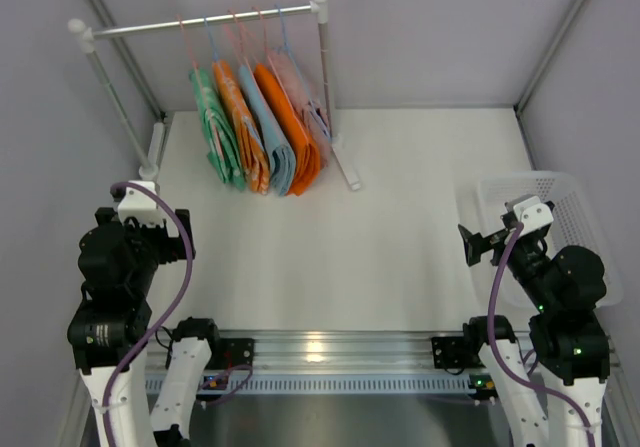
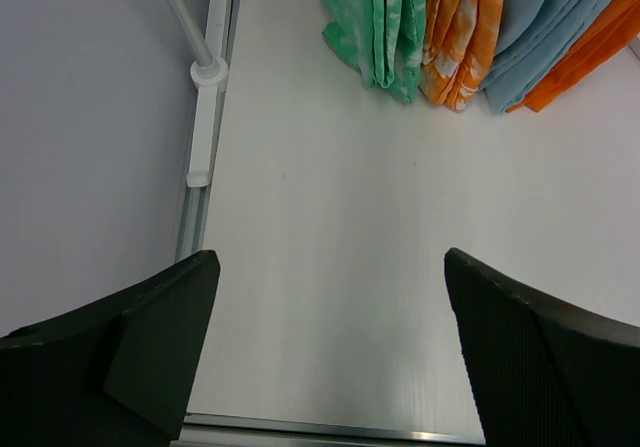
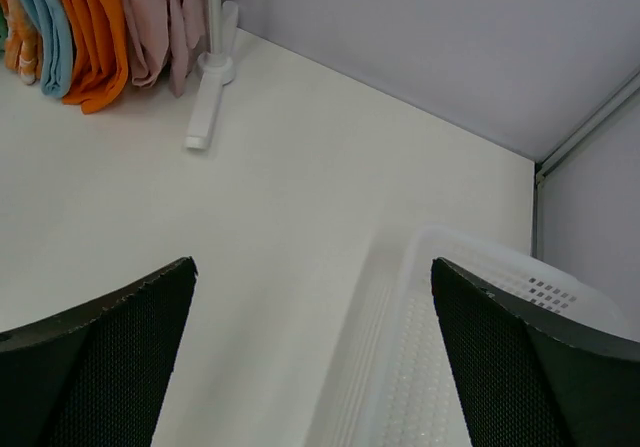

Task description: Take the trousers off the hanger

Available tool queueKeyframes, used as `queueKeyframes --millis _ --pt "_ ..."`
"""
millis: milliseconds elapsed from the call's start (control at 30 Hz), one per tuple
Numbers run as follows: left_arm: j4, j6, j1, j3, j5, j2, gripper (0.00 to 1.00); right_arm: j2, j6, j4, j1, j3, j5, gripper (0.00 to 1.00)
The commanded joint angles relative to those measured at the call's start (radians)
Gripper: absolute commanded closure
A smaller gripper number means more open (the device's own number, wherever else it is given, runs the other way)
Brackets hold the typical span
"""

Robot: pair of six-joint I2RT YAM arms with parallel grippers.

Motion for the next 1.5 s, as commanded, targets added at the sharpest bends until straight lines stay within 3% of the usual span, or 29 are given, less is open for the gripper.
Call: queueKeyframes --millis 0,333,467,600,833,1133,1267,1400,1467 --pt "0.029 -0.003 0.004 -0.008 -0.009 -0.013 0.01 0.006 0.014 0.002 -0.010 0.003 -0.012 0.00" --pt "0.019 -0.016 0.004 0.002 -0.037 0.008 0.01 0.013 0.018 0.007 -0.012 0.000 -0.017 0.01" --pt "0.015 -0.085 0.004 0.025 -0.044 0.057 0.01 0.019 0.019 0.008 -0.012 0.002 -0.020 0.00" --pt "0.047 -0.121 0.004 0.110 0.148 0.141 0.01 0.039 0.018 0.008 -0.010 0.014 -0.022 0.01" --pt "0.116 -0.246 0.006 0.285 0.368 0.357 0.01 0.070 0.008 0.010 -0.012 0.040 -0.038 0.00" --pt "0.202 -0.386 0.009 0.567 0.345 0.661 0.01 0.153 0.019 0.039 -0.010 0.089 -0.075 0.01" --pt "0.252 -0.472 0.064 0.641 0.474 0.775 0.01 0.194 0.036 0.059 -0.010 0.103 -0.097 0.01" --pt "0.358 -0.590 0.209 0.661 0.687 0.899 0.01 0.220 0.045 0.074 -0.010 0.108 -0.120 0.00" --pt "0.383 -0.621 0.237 0.671 0.700 0.931 0.01 0.234 0.048 0.077 -0.012 0.109 -0.132 0.01"
